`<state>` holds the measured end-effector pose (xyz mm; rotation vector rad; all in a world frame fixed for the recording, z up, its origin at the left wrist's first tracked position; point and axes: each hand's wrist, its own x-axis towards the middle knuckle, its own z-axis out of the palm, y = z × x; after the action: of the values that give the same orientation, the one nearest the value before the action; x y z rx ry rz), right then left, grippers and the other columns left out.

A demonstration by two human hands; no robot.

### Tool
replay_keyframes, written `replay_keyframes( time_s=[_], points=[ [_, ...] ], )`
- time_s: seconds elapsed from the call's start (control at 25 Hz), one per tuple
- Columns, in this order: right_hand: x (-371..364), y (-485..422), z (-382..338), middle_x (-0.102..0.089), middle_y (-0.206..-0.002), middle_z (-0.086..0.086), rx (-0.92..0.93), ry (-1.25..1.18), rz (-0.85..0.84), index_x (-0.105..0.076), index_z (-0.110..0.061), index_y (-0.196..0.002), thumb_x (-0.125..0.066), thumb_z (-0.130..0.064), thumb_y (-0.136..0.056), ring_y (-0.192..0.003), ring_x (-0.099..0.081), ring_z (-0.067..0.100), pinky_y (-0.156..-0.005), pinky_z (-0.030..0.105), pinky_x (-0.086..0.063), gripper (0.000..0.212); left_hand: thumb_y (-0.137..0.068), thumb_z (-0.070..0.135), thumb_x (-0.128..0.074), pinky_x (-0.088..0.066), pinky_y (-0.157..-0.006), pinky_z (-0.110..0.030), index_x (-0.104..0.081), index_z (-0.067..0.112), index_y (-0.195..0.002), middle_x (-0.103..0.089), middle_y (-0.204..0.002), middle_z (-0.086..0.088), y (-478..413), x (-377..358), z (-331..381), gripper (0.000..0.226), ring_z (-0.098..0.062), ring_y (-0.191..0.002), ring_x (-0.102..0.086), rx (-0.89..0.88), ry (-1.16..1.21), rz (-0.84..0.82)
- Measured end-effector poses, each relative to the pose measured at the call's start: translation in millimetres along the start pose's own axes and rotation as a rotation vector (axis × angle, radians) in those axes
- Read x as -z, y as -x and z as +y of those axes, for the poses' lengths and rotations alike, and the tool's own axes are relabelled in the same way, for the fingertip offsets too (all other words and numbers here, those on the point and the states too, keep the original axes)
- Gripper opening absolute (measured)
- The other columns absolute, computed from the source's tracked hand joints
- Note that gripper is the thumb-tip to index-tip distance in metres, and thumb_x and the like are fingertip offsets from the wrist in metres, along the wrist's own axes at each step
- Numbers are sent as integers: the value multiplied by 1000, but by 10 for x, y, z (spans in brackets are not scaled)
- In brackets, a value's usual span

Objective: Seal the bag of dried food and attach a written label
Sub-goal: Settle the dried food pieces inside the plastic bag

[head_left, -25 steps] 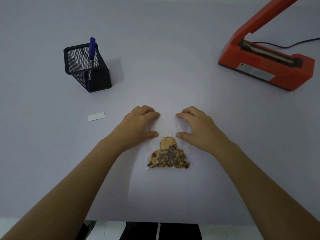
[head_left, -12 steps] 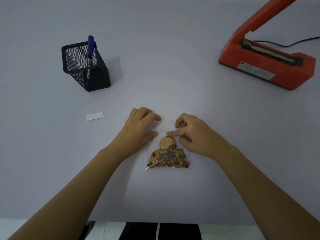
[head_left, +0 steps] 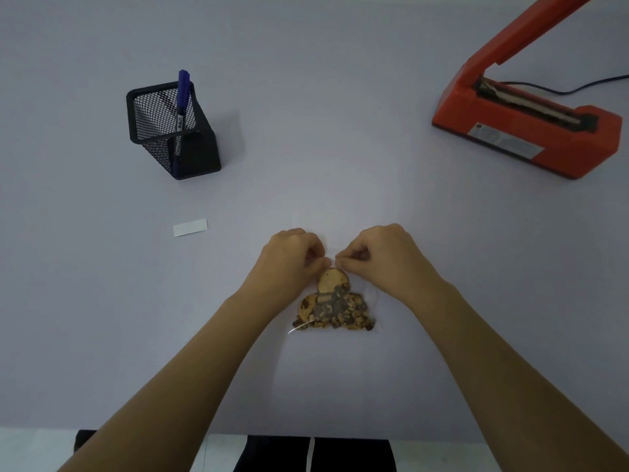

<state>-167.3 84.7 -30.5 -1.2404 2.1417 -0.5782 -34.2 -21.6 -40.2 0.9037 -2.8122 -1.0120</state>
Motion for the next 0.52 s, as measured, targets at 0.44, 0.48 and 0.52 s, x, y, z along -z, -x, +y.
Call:
replay_keyframes(
  time_s=[0.44,0.48,0.52],
  points=[
    [-60,18,-100,-73,-72,0,-95,34,85,-75,-14,-74,-72,-19,-76,-66,-65,14,-68,31,-56,6,-81,19,-68,-45,-74,-29,-66,8,-91,-61,-94,-7,-48,-53,80,15,-23,-88,-57,87,-28,-7],
    [-61,29,-94,-73,-76,1,-90,25,94,-75,-15,-79,-72,-20,-76,-69,-65,14,-70,29,-55,6,-79,20,-70,-42,-73,-27,-66,8,-93,-60,-95,-6,-38,-51,56,19,-23,-88,-56,71,-20,18],
    [-63,43,-86,-73,-82,2,-80,20,110,-74,-14,-86,-73,-21,-76,-74,-65,15,-72,27,-53,12,-77,22,-73,-39,-74,-25,-66,10,-96,-59,-98,-5,-31,-45,30,23,-22,-90,-54,58,-17,42]
  ],
)
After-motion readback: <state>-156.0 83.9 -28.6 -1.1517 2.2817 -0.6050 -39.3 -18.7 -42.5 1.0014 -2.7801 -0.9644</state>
